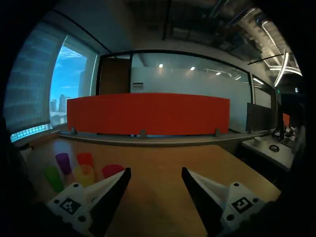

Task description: Pour water

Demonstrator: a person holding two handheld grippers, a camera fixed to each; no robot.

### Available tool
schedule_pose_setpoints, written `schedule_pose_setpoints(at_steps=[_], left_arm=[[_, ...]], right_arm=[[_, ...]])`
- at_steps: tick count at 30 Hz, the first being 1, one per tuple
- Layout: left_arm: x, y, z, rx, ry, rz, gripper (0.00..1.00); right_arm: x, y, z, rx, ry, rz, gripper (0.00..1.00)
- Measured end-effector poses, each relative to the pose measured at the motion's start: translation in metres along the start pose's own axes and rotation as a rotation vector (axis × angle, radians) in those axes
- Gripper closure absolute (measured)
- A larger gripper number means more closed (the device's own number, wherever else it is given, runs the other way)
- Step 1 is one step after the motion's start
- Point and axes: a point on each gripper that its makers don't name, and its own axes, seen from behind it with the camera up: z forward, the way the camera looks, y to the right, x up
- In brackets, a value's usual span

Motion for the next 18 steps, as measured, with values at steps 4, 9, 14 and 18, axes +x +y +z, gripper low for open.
schedule_pose_setpoints(at_steps=[4,9,14,18], left_arm=[[-0.003,0.0001,0.0013,-0.001,-0.009,0.015,0.02],[-0.0038,0.0017,0.0024,-0.005,-0.012,0.018,0.02],[-0.0038,0.0016,0.0022,-0.006,-0.013,0.017,0.01],[-0.0043,0.0025,0.0024,-0.008,-0.013,0.018,0.02]], right_arm=[[0.0019,-0.0017,-0.0013,0.0,0.003,-0.003,0.0],[0.003,-0.001,-0.0031,-0.001,0.004,-0.002,0.0],[0.0045,-0.0019,-0.0035,0.002,0.007,-0.002,0.0],[0.0048,-0.0025,-0.0038,0.002,0.007,-0.006,0.0]])
